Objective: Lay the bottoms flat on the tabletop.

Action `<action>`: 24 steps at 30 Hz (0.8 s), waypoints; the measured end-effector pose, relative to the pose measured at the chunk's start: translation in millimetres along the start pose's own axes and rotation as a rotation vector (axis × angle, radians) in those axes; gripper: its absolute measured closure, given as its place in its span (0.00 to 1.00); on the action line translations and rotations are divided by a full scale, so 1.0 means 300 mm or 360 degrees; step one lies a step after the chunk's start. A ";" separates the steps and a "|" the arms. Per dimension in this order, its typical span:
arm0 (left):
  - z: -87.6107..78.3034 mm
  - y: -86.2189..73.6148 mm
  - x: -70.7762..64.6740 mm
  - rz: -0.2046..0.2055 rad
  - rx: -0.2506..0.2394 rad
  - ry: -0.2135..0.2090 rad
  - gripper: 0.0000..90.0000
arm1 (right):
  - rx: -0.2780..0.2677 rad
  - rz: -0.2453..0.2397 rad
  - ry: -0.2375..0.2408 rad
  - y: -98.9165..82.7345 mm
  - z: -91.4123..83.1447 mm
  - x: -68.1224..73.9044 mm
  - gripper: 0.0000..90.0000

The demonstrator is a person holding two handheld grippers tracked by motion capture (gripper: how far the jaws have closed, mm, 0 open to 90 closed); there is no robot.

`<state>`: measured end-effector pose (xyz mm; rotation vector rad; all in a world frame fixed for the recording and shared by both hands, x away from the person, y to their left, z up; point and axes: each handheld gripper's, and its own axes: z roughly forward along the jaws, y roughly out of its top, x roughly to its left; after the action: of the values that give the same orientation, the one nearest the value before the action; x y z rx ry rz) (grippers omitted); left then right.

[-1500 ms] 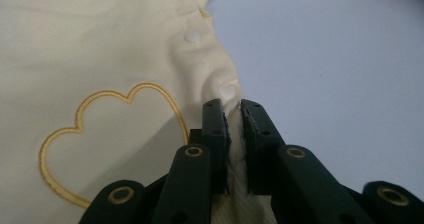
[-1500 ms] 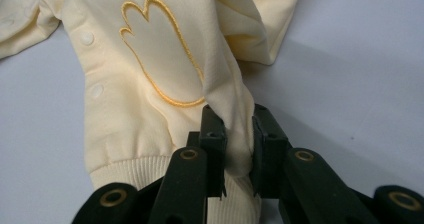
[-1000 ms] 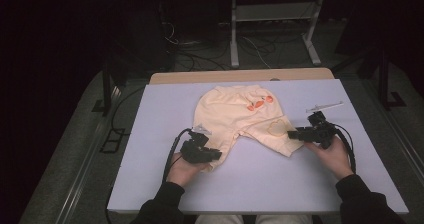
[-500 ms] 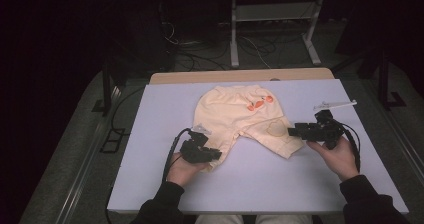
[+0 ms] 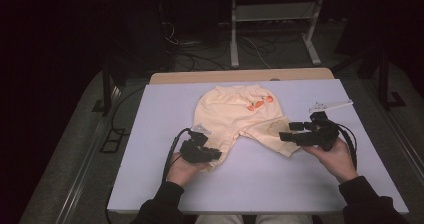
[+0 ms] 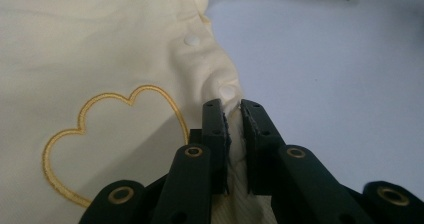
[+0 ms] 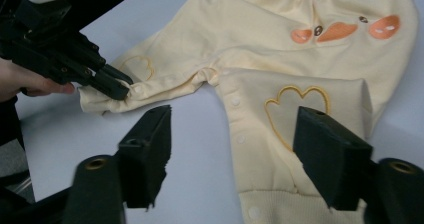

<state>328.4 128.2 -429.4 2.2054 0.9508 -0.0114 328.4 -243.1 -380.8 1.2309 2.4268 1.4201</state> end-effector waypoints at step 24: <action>0.001 0.000 0.001 0.0000 0.0006 -0.0002 0.89 | 0.0296 -0.0115 -0.0022 -0.044 0.145 -0.009 0.23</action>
<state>328.6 128.1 -429.8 2.2084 0.9511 -0.0142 340.9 -217.7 -416.6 1.1682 2.6146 1.1866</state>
